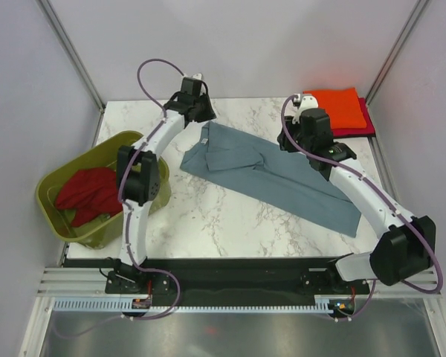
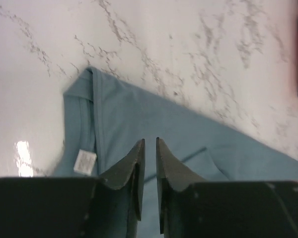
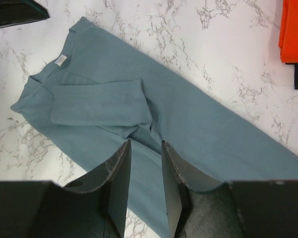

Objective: Fold and stack the t-shirts
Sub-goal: Fold the tshirt

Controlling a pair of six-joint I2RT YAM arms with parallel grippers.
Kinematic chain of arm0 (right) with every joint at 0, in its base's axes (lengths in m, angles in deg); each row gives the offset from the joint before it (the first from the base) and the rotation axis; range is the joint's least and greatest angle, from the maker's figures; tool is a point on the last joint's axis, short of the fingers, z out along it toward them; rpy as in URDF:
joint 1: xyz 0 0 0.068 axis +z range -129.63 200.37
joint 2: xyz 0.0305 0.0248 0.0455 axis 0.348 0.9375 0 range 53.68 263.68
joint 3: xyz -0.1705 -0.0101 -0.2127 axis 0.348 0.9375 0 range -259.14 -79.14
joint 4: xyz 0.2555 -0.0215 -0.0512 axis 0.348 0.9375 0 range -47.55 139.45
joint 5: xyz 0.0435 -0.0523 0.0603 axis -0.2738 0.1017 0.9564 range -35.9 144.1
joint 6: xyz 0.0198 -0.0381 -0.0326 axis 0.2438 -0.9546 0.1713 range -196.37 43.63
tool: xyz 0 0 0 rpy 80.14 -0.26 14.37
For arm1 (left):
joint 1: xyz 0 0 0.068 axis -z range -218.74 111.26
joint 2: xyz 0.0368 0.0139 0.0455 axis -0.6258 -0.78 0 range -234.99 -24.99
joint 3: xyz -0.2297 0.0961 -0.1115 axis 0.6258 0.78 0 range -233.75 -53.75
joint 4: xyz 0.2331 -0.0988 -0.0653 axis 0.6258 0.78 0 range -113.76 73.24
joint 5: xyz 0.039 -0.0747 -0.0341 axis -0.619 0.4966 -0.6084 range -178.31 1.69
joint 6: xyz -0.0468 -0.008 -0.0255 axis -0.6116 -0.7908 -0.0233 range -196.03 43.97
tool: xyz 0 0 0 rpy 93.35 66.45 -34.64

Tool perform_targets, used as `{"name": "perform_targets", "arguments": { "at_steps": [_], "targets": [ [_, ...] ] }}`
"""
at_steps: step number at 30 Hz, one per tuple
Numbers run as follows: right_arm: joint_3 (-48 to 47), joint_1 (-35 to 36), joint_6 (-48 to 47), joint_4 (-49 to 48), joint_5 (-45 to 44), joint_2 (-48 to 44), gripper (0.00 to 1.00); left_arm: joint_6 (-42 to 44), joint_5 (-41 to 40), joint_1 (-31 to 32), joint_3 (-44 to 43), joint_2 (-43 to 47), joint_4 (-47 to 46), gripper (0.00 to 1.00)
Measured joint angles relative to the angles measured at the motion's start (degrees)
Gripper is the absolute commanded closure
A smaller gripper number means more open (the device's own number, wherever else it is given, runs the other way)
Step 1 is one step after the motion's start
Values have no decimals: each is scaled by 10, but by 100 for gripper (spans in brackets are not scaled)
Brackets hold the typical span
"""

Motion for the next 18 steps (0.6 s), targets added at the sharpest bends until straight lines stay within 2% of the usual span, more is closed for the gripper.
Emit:
{"name": "perform_targets", "arguments": {
  "at_steps": [3,8,13,18],
  "targets": [
    [8,0,10,5,5,-24,61,-2,0,12,97,113,-3,96],
    [17,0,20,14,11,-64,61,-1,-12,41,269,264,-11,98],
    [17,0,21,21,17,-75,60,-1,-76,103,368,284,9,98],
    [21,0,21,26,18,-77,60,-7,-113,159,406,280,33,98]
  ]
}}
